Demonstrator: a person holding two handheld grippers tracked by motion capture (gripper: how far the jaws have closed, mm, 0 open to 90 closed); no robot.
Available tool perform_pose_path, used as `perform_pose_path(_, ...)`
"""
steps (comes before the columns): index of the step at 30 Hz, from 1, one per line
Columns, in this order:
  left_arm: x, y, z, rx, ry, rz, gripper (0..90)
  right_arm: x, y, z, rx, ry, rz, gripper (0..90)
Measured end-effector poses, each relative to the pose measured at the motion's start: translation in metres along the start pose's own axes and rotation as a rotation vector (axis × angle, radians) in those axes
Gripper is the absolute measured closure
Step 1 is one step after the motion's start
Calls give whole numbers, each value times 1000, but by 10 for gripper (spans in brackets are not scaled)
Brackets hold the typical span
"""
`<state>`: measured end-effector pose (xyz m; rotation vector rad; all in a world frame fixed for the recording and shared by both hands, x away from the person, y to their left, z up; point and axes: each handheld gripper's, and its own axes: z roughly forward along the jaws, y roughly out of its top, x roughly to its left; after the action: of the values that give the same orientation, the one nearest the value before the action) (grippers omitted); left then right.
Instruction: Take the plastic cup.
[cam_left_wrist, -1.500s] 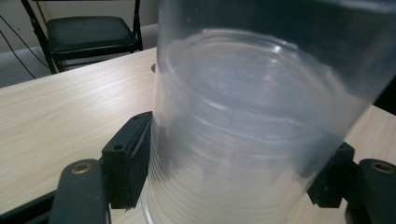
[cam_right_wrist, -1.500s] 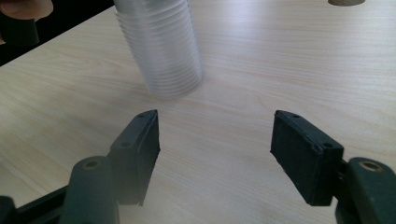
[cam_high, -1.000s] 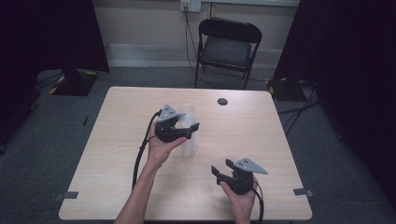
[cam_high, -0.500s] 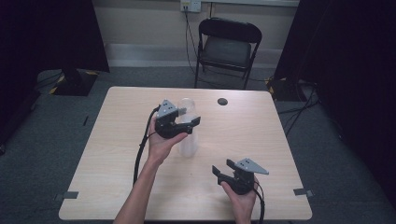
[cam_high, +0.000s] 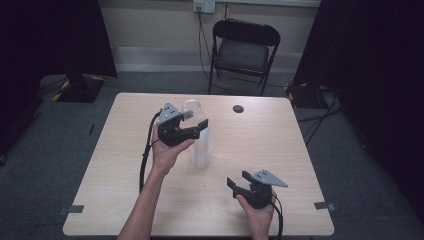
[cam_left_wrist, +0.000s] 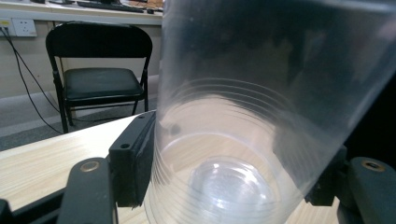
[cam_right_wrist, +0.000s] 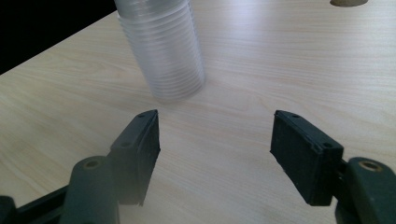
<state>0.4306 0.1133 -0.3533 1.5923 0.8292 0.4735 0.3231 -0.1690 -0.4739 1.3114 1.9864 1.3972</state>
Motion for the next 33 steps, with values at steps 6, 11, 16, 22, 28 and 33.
perform_pose_path(6, -5, 4, -10, -11, -13, 9, 320, 2, 0, 0, 0, 2, -8, 329)
perform_pose_path(11, -7, 3, -18, -12, -18, 8, 320, 3, 1, 0, -5, 4, -16, 329)
perform_pose_path(16, -4, -4, -31, -2, -19, 13, 320, 3, 0, 0, -25, 17, -21, 329)
perform_pose_path(22, 0, -10, -48, -24, -5, 2, 309, 6, 0, 1, -29, 29, -27, 328)
perform_pose_path(28, -6, -20, -60, -8, -51, -10, 316, 12, -1, 5, -28, 51, -45, 323)
perform_pose_path(33, -12, -33, -66, -3, -58, -39, 318, 17, 1, 5, -44, 62, -63, 323)
